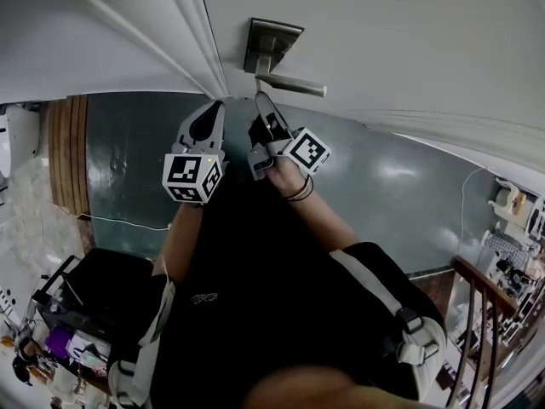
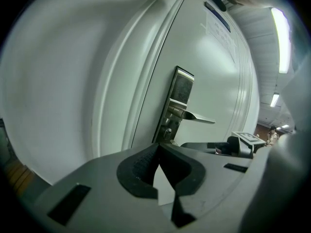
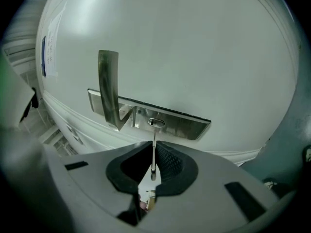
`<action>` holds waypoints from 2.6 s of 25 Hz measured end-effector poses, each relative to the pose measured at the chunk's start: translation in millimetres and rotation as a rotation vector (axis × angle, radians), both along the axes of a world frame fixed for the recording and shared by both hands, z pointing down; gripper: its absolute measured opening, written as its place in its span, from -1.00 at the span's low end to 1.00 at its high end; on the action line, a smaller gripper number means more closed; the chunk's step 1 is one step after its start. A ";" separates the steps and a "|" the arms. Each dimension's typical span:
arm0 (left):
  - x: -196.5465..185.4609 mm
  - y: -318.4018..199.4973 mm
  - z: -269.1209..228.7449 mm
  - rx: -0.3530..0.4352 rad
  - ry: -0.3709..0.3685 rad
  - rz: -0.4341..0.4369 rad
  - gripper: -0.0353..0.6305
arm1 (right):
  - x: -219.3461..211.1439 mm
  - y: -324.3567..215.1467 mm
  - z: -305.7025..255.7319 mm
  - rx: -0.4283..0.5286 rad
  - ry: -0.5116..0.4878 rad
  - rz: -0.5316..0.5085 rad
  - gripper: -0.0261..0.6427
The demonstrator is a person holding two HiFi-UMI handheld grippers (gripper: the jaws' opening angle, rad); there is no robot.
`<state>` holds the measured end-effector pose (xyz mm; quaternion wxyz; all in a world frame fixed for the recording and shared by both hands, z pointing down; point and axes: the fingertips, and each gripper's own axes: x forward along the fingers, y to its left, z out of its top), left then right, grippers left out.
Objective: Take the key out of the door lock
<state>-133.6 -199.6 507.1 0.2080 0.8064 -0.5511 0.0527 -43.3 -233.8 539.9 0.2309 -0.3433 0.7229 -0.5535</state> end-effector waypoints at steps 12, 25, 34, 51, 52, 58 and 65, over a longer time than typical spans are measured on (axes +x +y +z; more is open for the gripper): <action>17.6 26.3 -0.6 0.011 -0.011 -0.083 -0.82 | 0.3 30.3 1.4 0.121 0.250 -0.222 -0.83; 37.2 68.2 5.4 0.001 -0.023 -0.200 -0.82 | 11.9 68.7 -4.2 0.425 0.602 -0.449 -0.83; 22.2 100.9 3.0 -0.007 -0.036 -0.263 -0.82 | 8.8 94.6 -4.1 0.554 0.748 -0.519 -0.83; -43.7 115.2 -64.7 0.133 -0.017 -0.261 -0.82 | -39.3 105.0 -83.9 0.772 0.911 -0.394 -0.83; -47.6 114.3 -71.8 0.151 -0.018 -0.262 -0.82 | -40.9 103.5 -90.2 0.777 0.913 -0.379 -0.83; -58.4 111.1 -107.7 0.237 -0.040 -0.245 -0.82 | -49.2 98.9 -127.4 0.843 0.920 -0.299 -0.83; -53.8 107.9 -144.0 0.327 -0.056 -0.212 -0.82 | -53.9 96.2 -168.7 0.894 0.899 -0.230 -0.83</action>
